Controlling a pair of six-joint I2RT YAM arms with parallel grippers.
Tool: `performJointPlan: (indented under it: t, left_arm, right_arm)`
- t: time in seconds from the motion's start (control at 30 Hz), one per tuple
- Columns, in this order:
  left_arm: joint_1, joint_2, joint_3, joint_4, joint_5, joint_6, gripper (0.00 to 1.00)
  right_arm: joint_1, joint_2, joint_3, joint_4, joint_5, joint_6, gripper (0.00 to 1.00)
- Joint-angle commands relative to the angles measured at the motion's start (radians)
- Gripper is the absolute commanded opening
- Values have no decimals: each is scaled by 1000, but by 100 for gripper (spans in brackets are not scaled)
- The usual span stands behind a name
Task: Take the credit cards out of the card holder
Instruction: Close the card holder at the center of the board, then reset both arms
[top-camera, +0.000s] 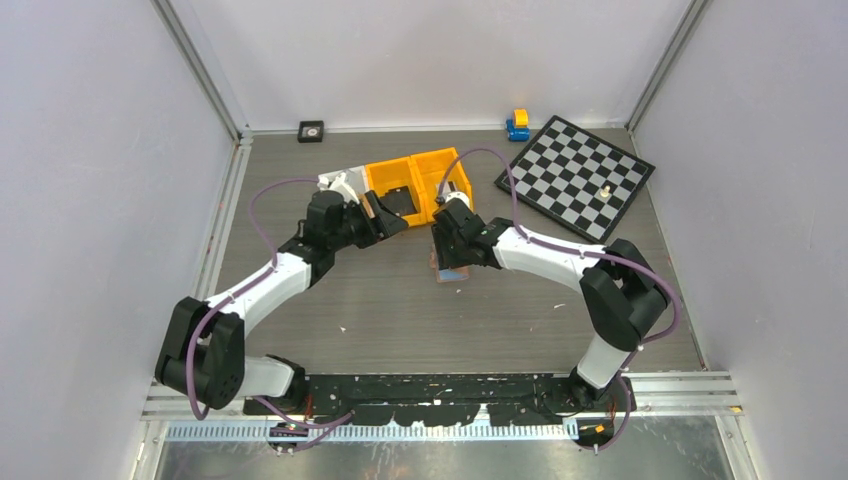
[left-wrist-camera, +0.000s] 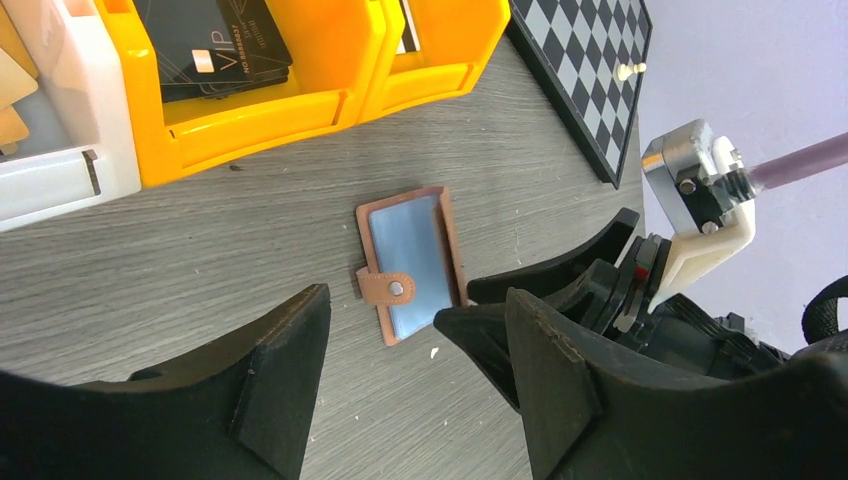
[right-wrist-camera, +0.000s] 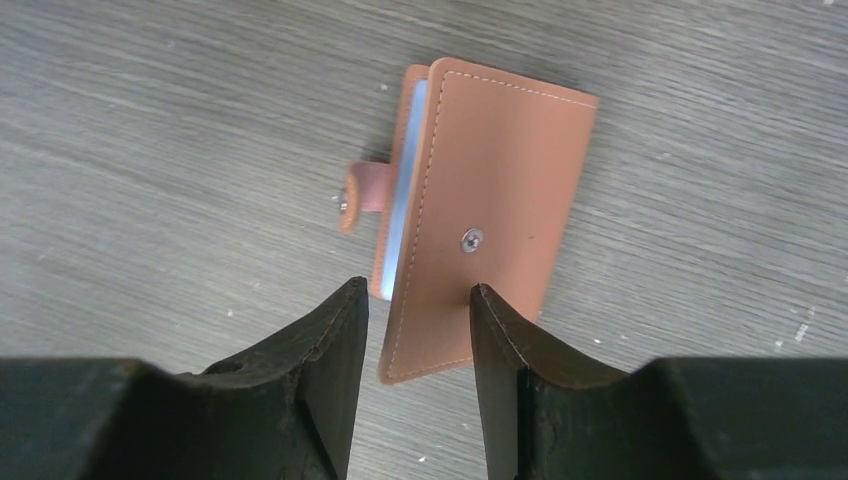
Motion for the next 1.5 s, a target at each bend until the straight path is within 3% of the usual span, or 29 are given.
performJointPlan:
  t: [0.0, 0.1, 0.23, 0.4, 0.53, 0.7, 0.83, 0.93, 1.13, 1.47]
  left_arm:
    - [11, -22, -3, 30, 17, -8, 66]
    - [14, -26, -5, 32, 21, -9, 66]
    - [22, -25, -6, 33, 34, -9, 66]
    - [29, -26, -13, 40, 37, -18, 66]
    - [30, -26, -14, 47, 46, -22, 66]
    - [31, -26, -15, 57, 57, -29, 65]
    - [31, -25, -17, 64, 68, -30, 65]
    - [32, -27, -20, 70, 64, -27, 65]
    - [32, -56, -47, 92, 30, -17, 66]
    - [32, -81, -67, 108, 2, -17, 66]
  right_arm:
    - [12, -13, 17, 66, -87, -22, 47]
    - [12, 34, 45, 40, -94, -26, 50]
    - [4, 100, 73, 4, -78, -19, 61]
    - [-39, 148, 83, 1, -212, 13, 65]
    - [-60, 112, 51, 55, -302, 31, 65]
    - [-60, -4, -2, 90, -255, 32, 64]
    - [-61, -80, -43, 114, -132, 37, 56]
    - [-64, -115, -62, 121, -64, 43, 38]
    - [-72, -91, -54, 107, -1, 53, 15]
    - [-119, 162, 72, -22, -32, 71, 12]
